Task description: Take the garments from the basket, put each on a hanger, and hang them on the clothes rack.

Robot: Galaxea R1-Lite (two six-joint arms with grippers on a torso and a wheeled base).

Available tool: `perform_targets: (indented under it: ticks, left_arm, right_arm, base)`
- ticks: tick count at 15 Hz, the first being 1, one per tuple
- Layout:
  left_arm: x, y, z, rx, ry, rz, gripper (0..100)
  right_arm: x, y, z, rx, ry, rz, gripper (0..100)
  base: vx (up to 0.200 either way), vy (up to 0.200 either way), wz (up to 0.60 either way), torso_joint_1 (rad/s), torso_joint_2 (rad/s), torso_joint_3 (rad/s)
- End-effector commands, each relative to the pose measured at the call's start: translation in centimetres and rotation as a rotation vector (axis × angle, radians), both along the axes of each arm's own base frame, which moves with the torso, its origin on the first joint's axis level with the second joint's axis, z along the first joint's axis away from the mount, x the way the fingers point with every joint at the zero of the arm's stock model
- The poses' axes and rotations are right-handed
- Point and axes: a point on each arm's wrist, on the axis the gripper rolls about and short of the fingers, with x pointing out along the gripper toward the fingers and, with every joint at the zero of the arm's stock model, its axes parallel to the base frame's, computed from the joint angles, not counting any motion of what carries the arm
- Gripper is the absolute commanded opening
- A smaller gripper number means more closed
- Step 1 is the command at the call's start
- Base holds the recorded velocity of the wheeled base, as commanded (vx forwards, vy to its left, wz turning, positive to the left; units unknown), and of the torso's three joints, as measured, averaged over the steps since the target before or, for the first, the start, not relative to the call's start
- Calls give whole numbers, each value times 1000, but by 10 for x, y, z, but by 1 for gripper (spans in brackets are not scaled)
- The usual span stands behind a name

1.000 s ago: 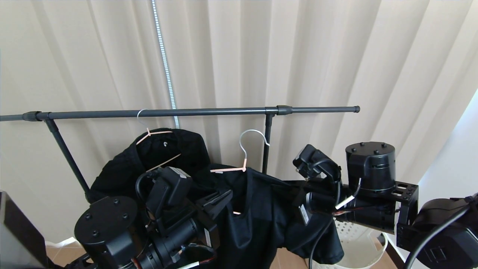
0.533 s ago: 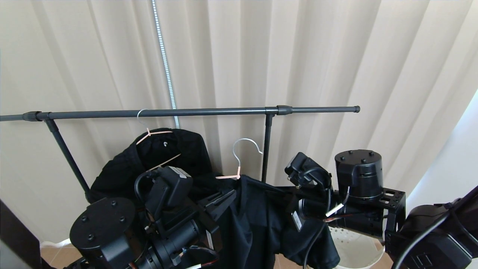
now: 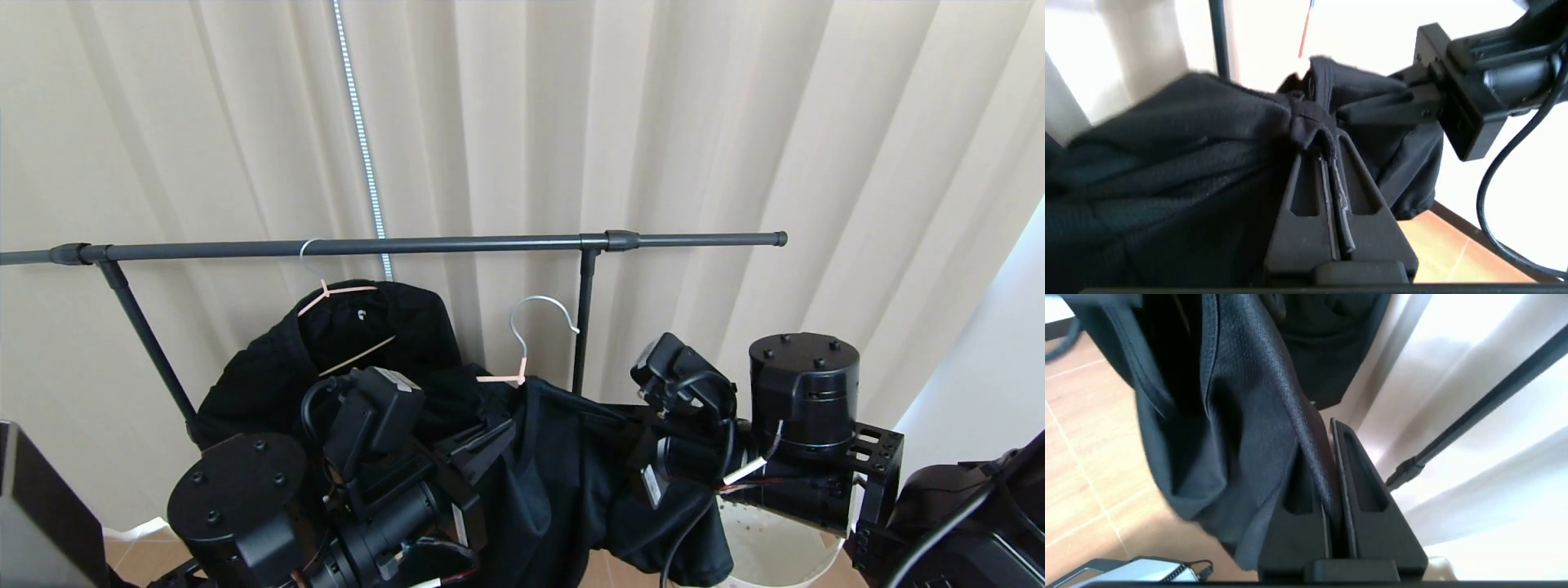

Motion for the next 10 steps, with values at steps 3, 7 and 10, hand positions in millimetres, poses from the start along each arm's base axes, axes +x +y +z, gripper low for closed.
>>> perform_targets:
  ticks: [3, 7, 10]
  left_arm:
    - [0, 0, -2, 8, 4, 1, 0]
    - [-2, 2, -4, 18, 11, -4, 100]
    - [-3, 3, -2, 16, 7, -2, 100]
  right_arm:
    - [-2, -1, 2, 2, -6, 0, 0]
    - [-3, -2, 4, 6, -11, 0, 0]
    - [2, -7, 4, 7, -10, -18, 0]
  base:
    - [0, 0, 0, 0, 0, 0]
    - [0, 0, 0, 0, 0, 0]
    - [0, 0, 0, 0, 0, 0]
